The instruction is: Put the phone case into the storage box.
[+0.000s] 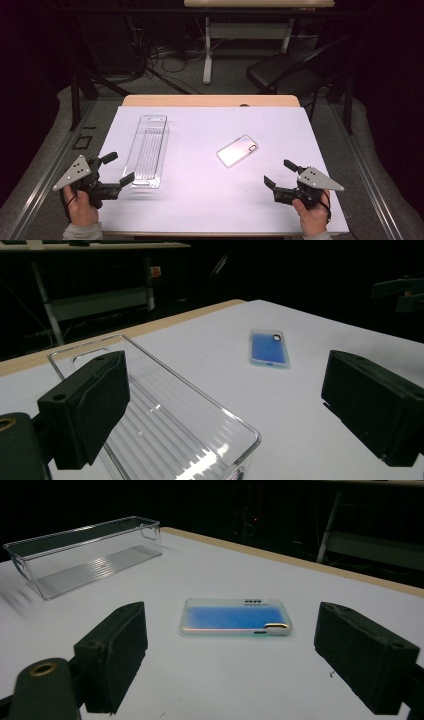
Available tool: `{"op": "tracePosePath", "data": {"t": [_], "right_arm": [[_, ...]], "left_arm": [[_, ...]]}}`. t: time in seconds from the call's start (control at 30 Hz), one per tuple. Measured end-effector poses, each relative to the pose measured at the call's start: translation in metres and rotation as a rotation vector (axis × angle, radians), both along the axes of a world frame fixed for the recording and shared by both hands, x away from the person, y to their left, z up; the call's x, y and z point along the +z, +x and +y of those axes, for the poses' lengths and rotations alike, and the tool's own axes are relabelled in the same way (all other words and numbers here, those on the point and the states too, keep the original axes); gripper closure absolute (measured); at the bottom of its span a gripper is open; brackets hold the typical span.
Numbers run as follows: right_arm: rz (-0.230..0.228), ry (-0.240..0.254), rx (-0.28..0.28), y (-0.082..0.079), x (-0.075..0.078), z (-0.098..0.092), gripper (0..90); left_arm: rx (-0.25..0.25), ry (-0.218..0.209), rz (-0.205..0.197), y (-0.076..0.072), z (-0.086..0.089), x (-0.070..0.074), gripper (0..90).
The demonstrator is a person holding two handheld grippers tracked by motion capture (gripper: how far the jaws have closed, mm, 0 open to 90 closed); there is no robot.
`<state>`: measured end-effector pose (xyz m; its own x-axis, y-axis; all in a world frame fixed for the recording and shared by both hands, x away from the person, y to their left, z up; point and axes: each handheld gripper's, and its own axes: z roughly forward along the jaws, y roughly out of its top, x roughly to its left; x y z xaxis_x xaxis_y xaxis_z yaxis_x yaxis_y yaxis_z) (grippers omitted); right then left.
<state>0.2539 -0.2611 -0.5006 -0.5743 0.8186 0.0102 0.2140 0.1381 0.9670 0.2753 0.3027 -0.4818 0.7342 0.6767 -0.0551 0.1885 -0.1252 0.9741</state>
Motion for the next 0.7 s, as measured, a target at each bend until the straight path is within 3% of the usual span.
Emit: {"op": "tracePosePath", "data": {"t": [0.27,0.7], "right_arm": [[0.014,-0.004,-0.010,0.004,0.001,0.000,10.7],[0.083,-0.011,-0.003,0.019,0.013,0.005,8.8]], "left_arm": [[0.000,0.007,0.017,0.004,-0.003,0.001,5.6],[0.006,0.000,0.080,0.016,-0.010,0.012,5.6]]}}
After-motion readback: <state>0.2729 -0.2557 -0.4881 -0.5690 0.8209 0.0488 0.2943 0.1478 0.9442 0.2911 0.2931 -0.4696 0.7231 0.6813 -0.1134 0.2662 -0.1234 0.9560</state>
